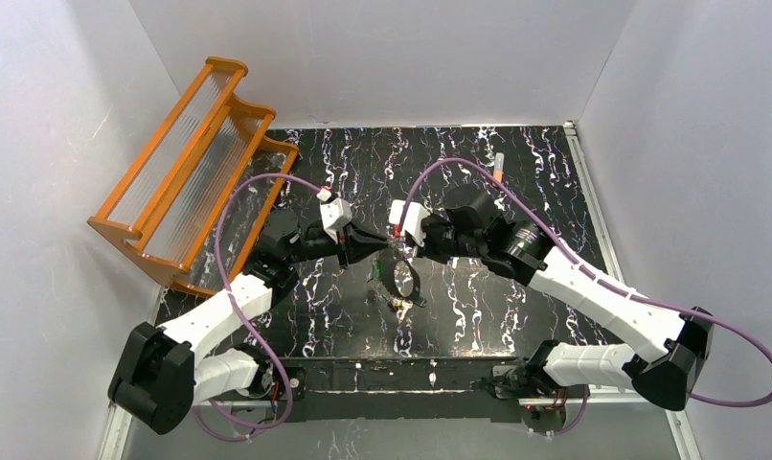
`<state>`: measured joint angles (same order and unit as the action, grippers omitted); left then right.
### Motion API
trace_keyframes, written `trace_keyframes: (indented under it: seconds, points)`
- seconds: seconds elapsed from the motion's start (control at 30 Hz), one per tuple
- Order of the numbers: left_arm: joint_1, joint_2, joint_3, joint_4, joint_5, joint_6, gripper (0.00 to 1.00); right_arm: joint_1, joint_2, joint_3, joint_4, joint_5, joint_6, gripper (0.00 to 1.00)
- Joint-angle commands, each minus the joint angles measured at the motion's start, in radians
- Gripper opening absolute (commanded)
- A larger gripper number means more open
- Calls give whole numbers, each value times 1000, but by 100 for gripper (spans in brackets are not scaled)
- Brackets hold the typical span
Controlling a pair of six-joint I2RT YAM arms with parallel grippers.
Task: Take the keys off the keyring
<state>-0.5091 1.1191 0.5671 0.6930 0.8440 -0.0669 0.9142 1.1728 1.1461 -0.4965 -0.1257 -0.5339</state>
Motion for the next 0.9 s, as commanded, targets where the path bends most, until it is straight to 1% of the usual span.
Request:
trace_keyframes:
  seconds: [0.0, 0.07, 0.13, 0.27, 0.37, 0.47, 0.57, 0.8, 0.87]
  points:
    - [14, -19, 28, -44, -28, 52, 21, 30, -1, 73, 5, 16, 10, 1]
    - [14, -24, 73, -169, -14, 150, 32, 43, 20, 104, -14, 26, -8, 1]
    - [14, -30, 101, -253, -2, 204, 38, 50, 39, 125, -32, 41, -26, 1]
    - [14, -35, 147, -362, 26, 299, 46, 61, 72, 167, -66, 63, -54, 1]
    - [14, -32, 166, -392, 67, 316, 50, 78, 91, 189, -89, 89, -66, 1]
    - [14, -25, 169, -394, 95, 324, 49, 92, 113, 209, -107, 113, -73, 1]
    - [14, -15, 176, -409, 116, 341, 44, 102, 124, 214, -110, 120, -79, 1]
    - [13, 19, 192, -393, 184, 317, 35, 113, 134, 224, -119, 120, -82, 1]
    - [14, 19, 194, -389, 195, 312, 33, 118, 137, 228, -123, 150, -84, 1]
